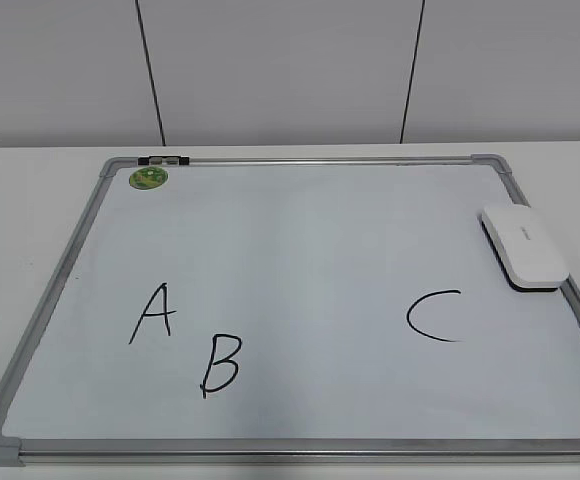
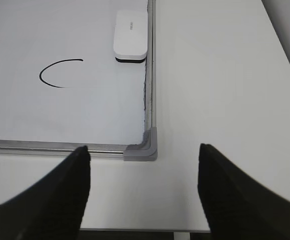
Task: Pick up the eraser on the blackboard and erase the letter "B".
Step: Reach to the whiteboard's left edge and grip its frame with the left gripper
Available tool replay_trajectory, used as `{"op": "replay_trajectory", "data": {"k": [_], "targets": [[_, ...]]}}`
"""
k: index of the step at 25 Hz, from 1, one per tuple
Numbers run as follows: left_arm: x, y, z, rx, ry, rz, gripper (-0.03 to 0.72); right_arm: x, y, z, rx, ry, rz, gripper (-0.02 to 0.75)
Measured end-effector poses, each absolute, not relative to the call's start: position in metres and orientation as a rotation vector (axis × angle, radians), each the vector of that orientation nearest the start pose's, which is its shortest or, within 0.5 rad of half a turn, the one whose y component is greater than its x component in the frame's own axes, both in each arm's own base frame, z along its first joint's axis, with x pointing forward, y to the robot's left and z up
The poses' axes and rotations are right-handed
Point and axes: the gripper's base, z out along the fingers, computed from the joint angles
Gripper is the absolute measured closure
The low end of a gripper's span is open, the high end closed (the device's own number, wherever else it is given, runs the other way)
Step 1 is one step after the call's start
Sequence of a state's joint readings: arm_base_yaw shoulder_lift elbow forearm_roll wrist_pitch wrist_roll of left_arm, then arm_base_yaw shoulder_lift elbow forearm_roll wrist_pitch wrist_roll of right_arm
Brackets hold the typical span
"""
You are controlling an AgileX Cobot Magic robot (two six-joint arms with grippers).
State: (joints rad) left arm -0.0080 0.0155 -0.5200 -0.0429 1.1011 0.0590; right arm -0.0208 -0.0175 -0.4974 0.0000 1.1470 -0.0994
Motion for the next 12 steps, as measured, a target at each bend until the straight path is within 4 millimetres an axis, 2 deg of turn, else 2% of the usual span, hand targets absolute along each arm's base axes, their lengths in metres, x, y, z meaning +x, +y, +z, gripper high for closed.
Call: {"op": "replay_trajectory", "data": {"k": [9,12], "targets": [[-0.0066,-0.0034,0.2797,0.073,2.078,-0.021,0.033,-0.0110,0.0002,0.2696,-0.083,2.115,-0.072,0.237],[-0.0066,-0.0034,0.2797,0.073,2.078,-0.021,0.060,-0.0110,0.0002,0.2696,-0.083,2.115,-0.072,0.237]]}}
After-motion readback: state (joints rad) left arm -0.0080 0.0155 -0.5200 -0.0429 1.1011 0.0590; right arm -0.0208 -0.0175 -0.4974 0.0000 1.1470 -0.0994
